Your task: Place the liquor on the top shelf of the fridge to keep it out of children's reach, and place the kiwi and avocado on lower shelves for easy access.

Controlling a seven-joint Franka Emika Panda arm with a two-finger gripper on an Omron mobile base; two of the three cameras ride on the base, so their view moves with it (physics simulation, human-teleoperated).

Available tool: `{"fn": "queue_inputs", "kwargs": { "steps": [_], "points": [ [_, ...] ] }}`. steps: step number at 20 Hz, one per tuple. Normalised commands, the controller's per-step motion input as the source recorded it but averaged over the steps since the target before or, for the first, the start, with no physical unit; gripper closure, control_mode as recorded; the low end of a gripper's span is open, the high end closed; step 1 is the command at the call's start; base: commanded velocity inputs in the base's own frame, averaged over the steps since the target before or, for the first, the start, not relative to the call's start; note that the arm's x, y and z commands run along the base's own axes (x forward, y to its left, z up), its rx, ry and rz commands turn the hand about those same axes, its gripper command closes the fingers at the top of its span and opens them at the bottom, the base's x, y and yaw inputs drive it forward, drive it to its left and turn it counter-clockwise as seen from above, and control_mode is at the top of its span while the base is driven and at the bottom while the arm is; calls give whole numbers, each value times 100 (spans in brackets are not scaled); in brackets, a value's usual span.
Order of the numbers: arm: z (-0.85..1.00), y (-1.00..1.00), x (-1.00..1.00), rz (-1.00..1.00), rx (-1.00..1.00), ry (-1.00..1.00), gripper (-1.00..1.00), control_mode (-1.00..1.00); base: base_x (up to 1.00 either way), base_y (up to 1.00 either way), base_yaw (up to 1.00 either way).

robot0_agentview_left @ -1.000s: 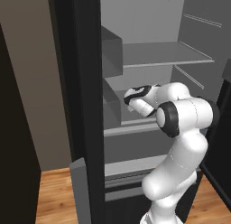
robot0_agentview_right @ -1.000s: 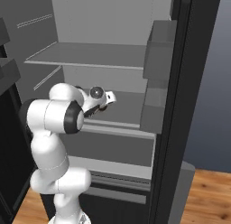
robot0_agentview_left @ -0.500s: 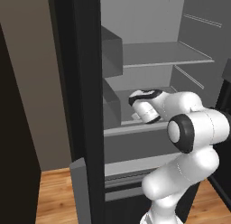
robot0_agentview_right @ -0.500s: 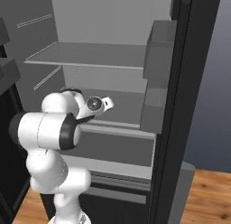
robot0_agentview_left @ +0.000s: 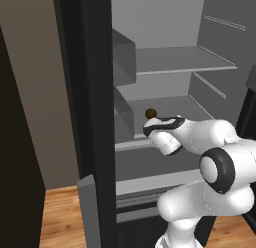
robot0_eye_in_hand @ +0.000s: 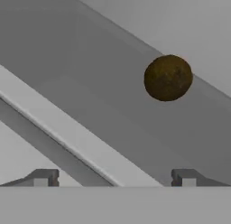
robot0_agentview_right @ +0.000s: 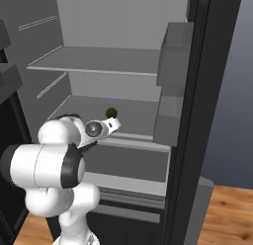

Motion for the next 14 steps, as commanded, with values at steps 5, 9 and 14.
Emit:
{"fn": "queue_inputs", "kwargs": {
  "steps": [5,9,14],
  "points": [
    [66,0,-99,2,-9,20,-100,-100,0,0,0],
    [93,0,-100,3,-8,14,-100,-100,0,0,0],
    [100,0,-71,0,-7,16,-100,-100,0,0,0]
  ]
}}
